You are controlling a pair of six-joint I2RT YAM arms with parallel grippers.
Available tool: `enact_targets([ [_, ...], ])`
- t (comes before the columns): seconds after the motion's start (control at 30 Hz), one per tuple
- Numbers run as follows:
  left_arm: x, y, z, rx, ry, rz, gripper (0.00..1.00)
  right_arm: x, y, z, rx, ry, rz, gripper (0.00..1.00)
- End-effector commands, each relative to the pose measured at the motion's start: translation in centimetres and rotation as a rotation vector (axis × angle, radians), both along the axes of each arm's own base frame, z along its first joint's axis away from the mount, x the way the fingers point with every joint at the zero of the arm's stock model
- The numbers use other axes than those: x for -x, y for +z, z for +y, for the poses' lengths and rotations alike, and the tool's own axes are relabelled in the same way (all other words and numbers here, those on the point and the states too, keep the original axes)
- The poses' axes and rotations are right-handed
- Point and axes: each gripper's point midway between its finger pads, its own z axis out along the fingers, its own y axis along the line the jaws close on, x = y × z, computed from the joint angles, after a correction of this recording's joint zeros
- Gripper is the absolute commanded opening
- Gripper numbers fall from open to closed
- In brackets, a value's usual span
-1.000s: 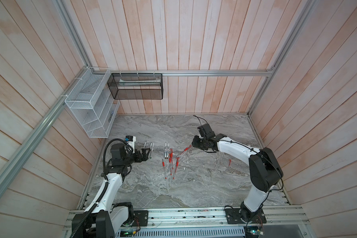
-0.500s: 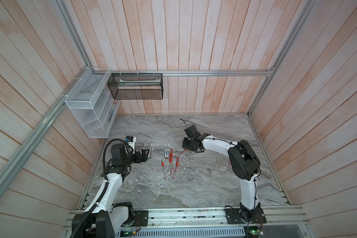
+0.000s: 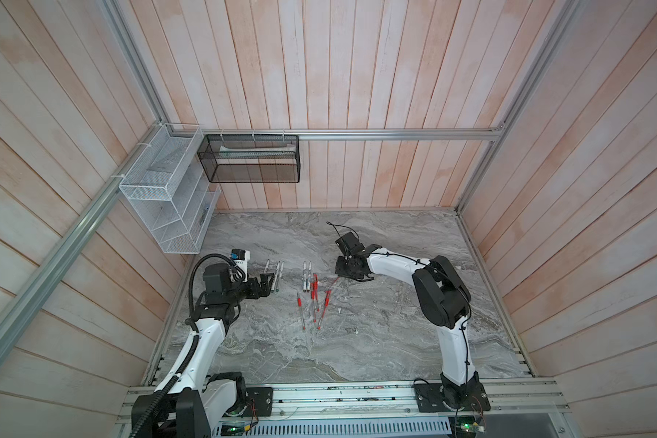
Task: Remove pen caps from pens
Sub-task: Pick up the pen from the center of the table.
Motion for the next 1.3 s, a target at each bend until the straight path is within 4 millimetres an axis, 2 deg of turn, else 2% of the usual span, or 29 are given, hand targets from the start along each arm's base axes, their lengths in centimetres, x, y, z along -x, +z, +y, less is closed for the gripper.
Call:
enact_targets([
  [0.0, -0.3, 1.4, -0.2, -0.014, -0.012, -0.04, 1.0, 0.1, -2.0, -1.3, 0.109, 0.013, 0.033, 0.27],
  [0.13, -0.5, 1.6, 0.0, -0.025, -0.001, -0.052, 1.0, -1.5, -2.8, -1.6, 0.141, 0.026, 0.03, 0.24],
  [0.23, -0.2, 1.5, -0.2, -0.021, -0.01, -0.045, 1.0, -3.7, -2.7, -2.3, 0.159, 0.024, 0.013, 0.21],
  [0.33, -0.4, 1.9, -0.1, -0.024, -0.006, -0.053, 1.0, -5.2, -1.8, -2.8, 0.173, 0.034, -0.002, 0.17],
  [0.43, -0.3, 1.7, 0.0, -0.033, -0.005, -0.056, 1.0, -6.1, -0.6, -2.9, 0.194, 0.068, -0.041, 0.19],
  [0.53, -0.3, 1.9, -0.2, -0.022, -0.009, -0.051, 1.0, -5.7, 0.8, -3.2, 0.2, 0.073, -0.035, 0.26],
  [0.67, -0.3, 1.6, -0.1, -0.026, -0.007, -0.053, 1.0, -4.3, 2.4, -3.4, 0.161, 0.068, -0.049, 0.35],
  [0.87, -0.5, 1.4, -0.3, -0.019, -0.015, -0.044, 1.0, -1.4, 1.5, -2.7, 0.129, 0.085, -0.005, 0.36],
  [1.03, -0.4, 1.4, -0.7, -0.007, -0.027, -0.032, 1.0, -1.0, 0.0, -2.6, 0.139, 0.089, 0.022, 0.32],
  [1.27, -0.3, 1.6, -0.8, -0.01, -0.031, -0.038, 1.0, -1.5, -1.4, -2.8, 0.145, 0.089, 0.042, 0.17],
])
